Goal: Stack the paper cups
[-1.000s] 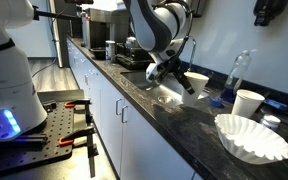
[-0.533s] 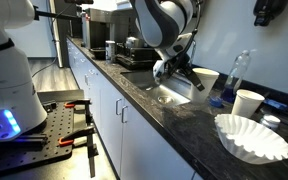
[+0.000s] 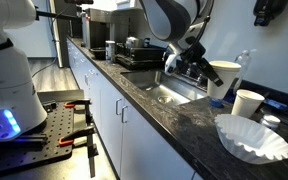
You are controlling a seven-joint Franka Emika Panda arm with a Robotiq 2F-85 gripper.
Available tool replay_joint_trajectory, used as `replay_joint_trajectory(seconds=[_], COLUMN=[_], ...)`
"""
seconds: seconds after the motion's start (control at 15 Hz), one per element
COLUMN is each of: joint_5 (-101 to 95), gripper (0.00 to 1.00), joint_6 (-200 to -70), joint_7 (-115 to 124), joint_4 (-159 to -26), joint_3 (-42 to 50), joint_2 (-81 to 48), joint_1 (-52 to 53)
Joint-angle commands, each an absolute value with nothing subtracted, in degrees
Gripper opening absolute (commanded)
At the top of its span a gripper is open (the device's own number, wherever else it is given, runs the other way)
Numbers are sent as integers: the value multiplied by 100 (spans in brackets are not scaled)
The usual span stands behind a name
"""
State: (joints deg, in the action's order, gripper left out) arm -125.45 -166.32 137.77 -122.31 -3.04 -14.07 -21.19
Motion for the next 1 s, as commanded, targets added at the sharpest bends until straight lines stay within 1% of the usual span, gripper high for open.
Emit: replay_joint_trajectory(seconds=[0.0,0.93], joint_5=[-12331,-11413], gripper=[37,37], joint_6=[-16762,-16466], joint_7=[13900,13657], joint_4=[-12034,-11336], joint_3=[-256,-243], joint_2=[-1291,-1441], joint_1=[-2248,-2299])
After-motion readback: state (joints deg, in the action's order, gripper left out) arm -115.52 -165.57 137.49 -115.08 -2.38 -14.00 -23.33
